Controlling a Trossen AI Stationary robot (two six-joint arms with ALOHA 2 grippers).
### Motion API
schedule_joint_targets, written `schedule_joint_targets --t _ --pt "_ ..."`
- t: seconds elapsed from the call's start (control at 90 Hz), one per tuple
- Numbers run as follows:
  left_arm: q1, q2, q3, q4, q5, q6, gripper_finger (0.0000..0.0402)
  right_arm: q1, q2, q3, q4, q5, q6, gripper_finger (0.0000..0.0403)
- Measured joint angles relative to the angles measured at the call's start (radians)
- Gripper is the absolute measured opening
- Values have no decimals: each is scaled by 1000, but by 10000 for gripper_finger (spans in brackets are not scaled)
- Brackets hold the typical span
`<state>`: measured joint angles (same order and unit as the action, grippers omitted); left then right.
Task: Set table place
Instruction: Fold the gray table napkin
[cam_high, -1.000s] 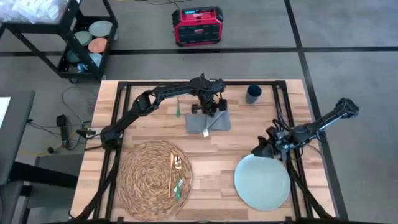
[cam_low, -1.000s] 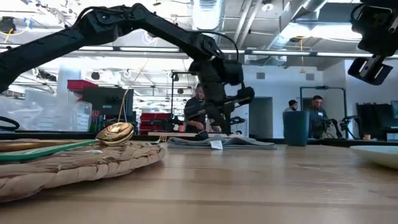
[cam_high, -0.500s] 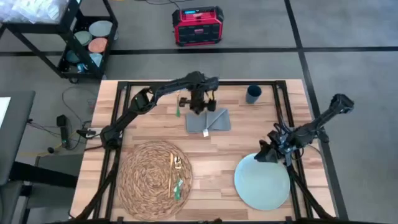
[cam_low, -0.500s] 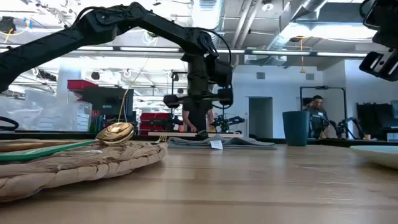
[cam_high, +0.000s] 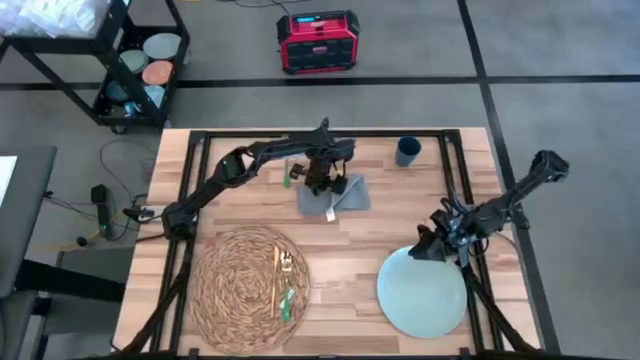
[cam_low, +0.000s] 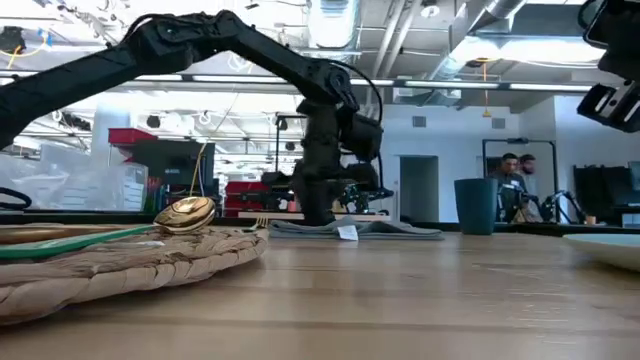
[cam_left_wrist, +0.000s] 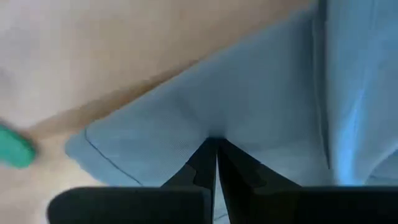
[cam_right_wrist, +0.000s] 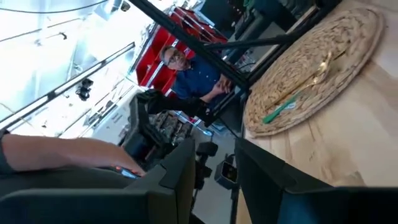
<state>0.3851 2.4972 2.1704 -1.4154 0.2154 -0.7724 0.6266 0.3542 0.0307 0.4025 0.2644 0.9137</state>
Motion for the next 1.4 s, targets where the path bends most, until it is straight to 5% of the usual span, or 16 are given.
schedule_joint_targets --t 0.311,0.644,1.056,1.211,1.4 --pt "4 -2 -122 -43 24 45 0 2 0 0 2 3 29 102" --pt "94 -35 -136 -162 -120 97 0 2 0 0 2 2 29 102" --pt "156 -240 -135 -33 -178 67 0 2 0 0 -1 1 20 102" --pt "162 -230 -134 151 -163 31 0 2 0 0 -3 1 23 102" --pt "178 -166 -135 110 -119 -79 0 2 0 0 3 14 67 102"
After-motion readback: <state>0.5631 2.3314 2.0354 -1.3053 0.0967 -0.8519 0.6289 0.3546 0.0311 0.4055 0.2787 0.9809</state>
